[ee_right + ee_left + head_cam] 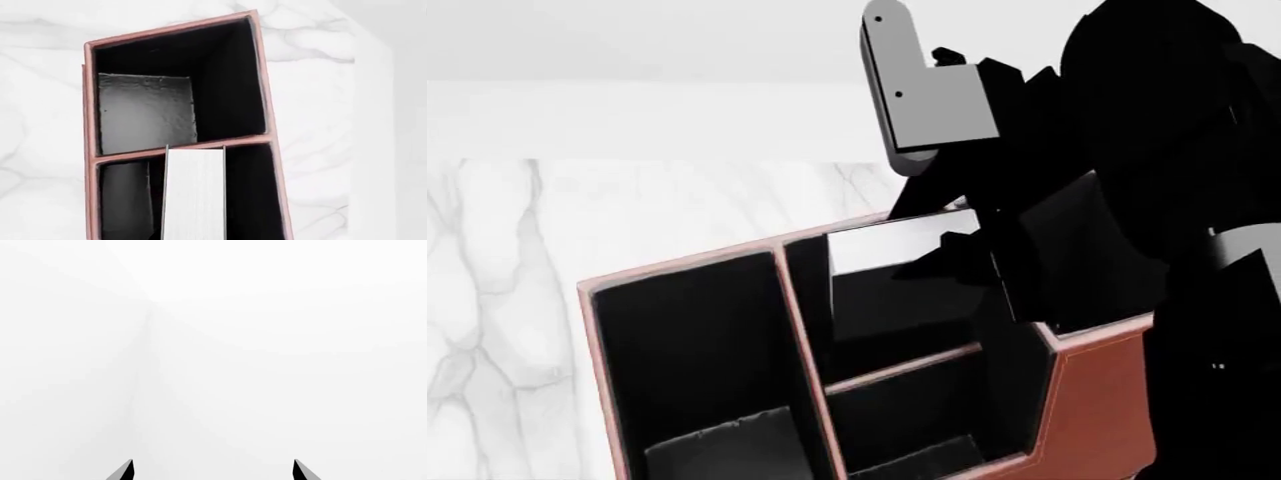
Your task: Pick up the book and place it in the front compartment of the caddy.
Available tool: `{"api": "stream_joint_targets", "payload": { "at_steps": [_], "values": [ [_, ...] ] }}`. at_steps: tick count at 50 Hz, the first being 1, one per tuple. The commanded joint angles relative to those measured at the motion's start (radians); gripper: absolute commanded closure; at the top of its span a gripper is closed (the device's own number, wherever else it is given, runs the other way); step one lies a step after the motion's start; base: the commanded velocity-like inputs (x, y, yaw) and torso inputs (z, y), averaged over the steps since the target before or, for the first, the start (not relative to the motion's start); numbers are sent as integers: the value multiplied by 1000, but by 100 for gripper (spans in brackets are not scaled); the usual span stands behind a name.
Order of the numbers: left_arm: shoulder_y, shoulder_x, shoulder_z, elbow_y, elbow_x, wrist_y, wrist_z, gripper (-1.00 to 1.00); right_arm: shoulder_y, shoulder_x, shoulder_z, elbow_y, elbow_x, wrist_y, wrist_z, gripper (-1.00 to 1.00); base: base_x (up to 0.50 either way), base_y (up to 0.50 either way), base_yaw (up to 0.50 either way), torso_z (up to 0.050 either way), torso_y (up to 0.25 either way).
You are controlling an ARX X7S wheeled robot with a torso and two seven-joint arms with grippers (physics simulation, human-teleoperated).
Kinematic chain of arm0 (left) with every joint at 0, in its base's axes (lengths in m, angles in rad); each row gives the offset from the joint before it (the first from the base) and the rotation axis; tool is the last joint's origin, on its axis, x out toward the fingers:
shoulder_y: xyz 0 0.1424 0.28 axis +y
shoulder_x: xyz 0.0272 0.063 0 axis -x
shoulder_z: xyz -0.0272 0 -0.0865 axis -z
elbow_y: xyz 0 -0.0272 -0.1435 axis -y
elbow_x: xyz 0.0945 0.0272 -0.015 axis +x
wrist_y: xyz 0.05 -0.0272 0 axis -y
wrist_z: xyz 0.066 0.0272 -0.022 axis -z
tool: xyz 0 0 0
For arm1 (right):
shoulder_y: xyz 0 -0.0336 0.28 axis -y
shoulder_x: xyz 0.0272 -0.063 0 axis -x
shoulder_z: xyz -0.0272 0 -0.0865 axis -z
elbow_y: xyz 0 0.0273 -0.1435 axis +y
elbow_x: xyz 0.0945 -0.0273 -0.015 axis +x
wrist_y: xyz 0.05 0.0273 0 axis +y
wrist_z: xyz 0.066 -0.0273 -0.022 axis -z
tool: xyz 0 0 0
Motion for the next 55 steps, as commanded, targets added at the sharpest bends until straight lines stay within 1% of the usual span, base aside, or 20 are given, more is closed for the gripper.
{"api": "stream_joint_targets", "payload": {
  "at_steps": [1,6,22,27,29,35,55],
  "values": [
    [1,-7,7,1,7,5,-3,-100,8,-7,91,-1,-24,-32,25,100,0,0,0,0,0],
    [8,-14,18,2,22,14,-5,-100,7,-7,98,-1,-34,-61,41,100,0,0,0,0,0],
    [13,-19,20,9,19,18,-8,-100,1,-8,123,-1,-37,-65,31,100,0,0,0,1,1],
    [15,-27,33,12,28,26,-4,-100,1,-8,125,-1,-41,-66,34,100,0,0,0,0,-205],
    [13,-21,22,11,16,25,-5,-100,1,-8,122,-1,-47,-69,41,100,0,0,0,0,-230],
    [9,-9,3,9,-10,24,-5,-100,1,-7,125,-1,-48,-70,44,100,0,0,0,0,0],
    [8,-15,13,17,-18,40,4,-100,1,-7,129,-1,-52,-83,57,100,0,0,0,0,0]
  ]
}}
